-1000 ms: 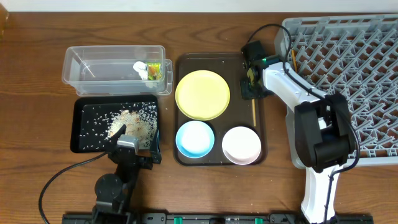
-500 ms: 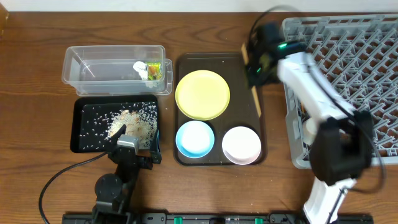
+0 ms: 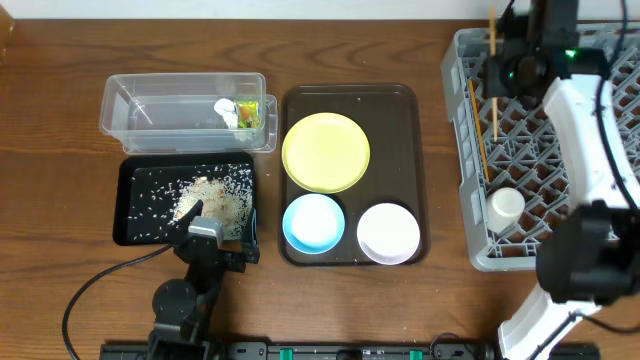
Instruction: Sort waste into correct bins and load items into the dishwasher rack
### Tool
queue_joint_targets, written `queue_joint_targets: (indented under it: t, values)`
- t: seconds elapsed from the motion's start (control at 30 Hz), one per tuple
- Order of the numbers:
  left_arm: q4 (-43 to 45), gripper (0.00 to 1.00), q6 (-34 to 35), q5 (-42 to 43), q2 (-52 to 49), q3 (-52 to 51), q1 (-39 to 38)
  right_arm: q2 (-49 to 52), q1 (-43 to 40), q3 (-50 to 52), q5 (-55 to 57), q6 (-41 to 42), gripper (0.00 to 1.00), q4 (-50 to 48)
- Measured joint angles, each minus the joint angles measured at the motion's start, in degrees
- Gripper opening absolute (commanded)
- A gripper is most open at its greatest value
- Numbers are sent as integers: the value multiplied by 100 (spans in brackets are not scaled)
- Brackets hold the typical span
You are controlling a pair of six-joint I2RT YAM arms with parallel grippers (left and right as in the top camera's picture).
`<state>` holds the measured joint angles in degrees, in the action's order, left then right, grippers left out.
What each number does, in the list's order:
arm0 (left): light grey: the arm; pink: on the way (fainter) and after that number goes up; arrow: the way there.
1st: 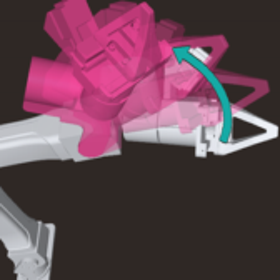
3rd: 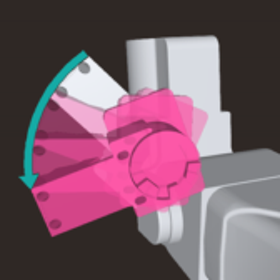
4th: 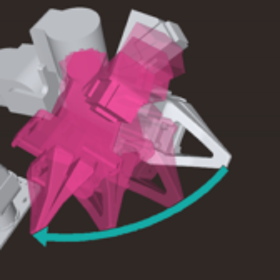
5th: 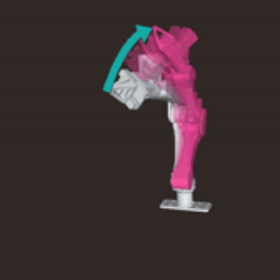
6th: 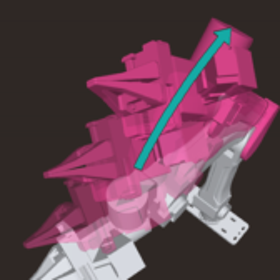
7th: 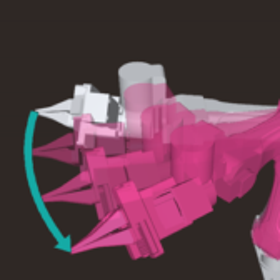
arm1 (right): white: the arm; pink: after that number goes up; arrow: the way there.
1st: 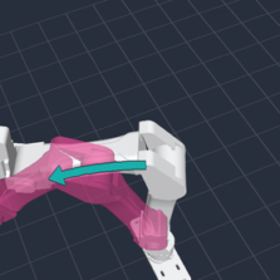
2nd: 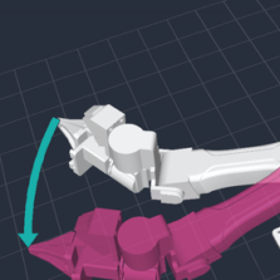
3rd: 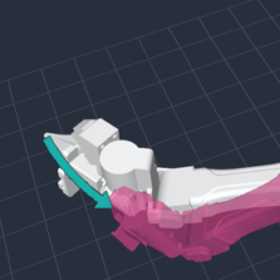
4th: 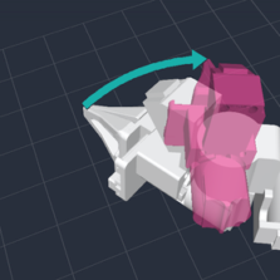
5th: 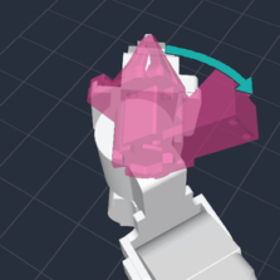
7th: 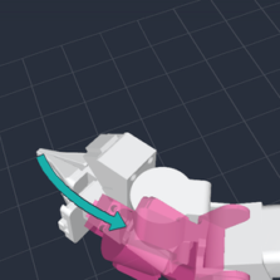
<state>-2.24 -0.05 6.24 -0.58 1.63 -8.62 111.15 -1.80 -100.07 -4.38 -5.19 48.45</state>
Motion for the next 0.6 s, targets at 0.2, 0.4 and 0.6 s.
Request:
queue_joint_targets:
  t: [0.2,0.4,0.6]
  values:
    - [2,95,0,0,0,0,0,507,81,109,-52,-61,43,33]
    - [0,95,0,0,0,0,0,358,179,81,-129,42,49,361]
    - [2,95,0,0,-2,0,0,-772,214,81,-951,177,56,1001]
